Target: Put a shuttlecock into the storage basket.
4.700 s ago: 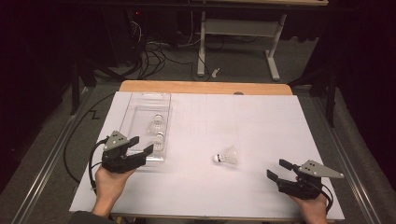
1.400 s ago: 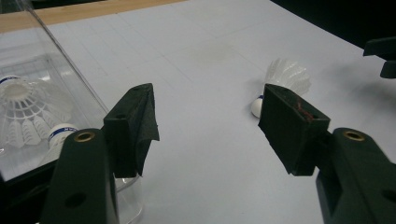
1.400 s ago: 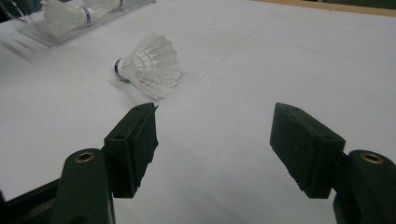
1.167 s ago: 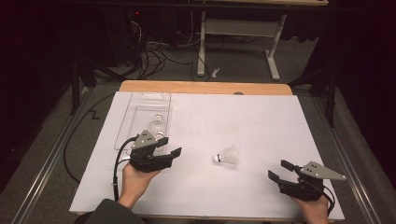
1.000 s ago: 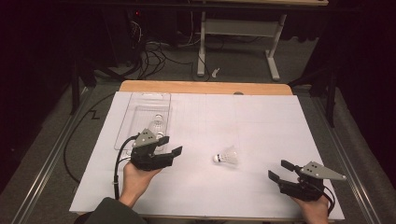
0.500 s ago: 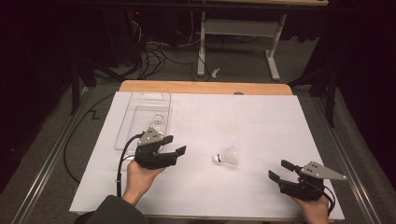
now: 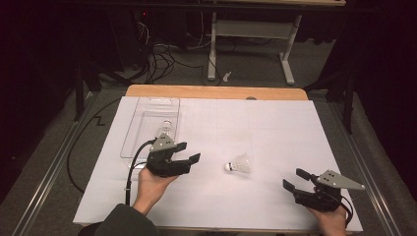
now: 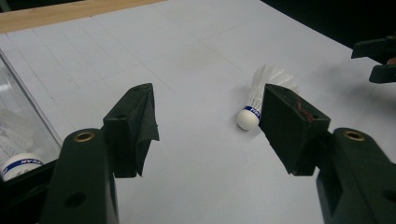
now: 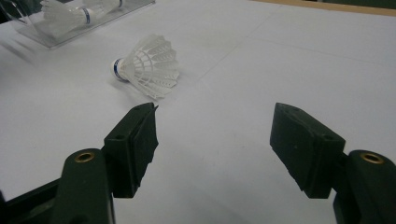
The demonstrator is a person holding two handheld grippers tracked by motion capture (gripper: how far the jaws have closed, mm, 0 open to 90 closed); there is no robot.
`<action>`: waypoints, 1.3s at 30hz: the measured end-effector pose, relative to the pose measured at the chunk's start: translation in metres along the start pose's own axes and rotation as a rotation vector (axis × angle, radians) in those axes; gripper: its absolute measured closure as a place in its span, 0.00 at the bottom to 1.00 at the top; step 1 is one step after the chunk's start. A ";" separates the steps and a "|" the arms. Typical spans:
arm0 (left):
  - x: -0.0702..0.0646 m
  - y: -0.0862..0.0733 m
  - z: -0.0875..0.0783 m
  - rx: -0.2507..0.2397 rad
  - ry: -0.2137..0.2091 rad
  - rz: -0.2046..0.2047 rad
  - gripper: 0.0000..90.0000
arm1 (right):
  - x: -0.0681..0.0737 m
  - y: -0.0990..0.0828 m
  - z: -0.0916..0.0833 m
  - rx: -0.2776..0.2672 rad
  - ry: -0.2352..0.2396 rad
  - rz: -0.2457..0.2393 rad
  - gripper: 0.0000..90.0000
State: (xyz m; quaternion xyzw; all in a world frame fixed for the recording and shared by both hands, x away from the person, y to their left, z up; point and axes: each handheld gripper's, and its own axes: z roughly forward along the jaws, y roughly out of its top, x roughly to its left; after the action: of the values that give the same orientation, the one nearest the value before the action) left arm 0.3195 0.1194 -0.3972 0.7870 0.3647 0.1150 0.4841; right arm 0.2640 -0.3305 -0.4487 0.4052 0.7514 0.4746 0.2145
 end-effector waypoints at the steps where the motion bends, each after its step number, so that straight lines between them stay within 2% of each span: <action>1: 0.000 0.000 0.000 0.000 -0.001 -0.003 0.41 | 0.000 0.000 0.000 0.000 0.000 0.000 0.36; 21: -0.003 0.005 0.008 -0.001 -0.014 0.002 0.41 | 0.000 0.000 0.000 -0.001 0.001 0.000 0.36; 29: -0.003 0.008 0.013 0.016 -0.010 0.006 0.41 | 0.000 0.000 0.000 0.000 0.000 -0.002 0.36; 39: -0.007 0.013 0.021 0.027 -0.030 0.018 0.41 | 0.000 0.000 0.000 -0.002 0.001 -0.002 0.36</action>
State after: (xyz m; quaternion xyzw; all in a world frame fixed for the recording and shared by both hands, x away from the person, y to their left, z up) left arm 0.3323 0.0970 -0.3954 0.7984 0.3519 0.1024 0.4777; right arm 0.2638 -0.3306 -0.4486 0.4039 0.7514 0.4755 0.2150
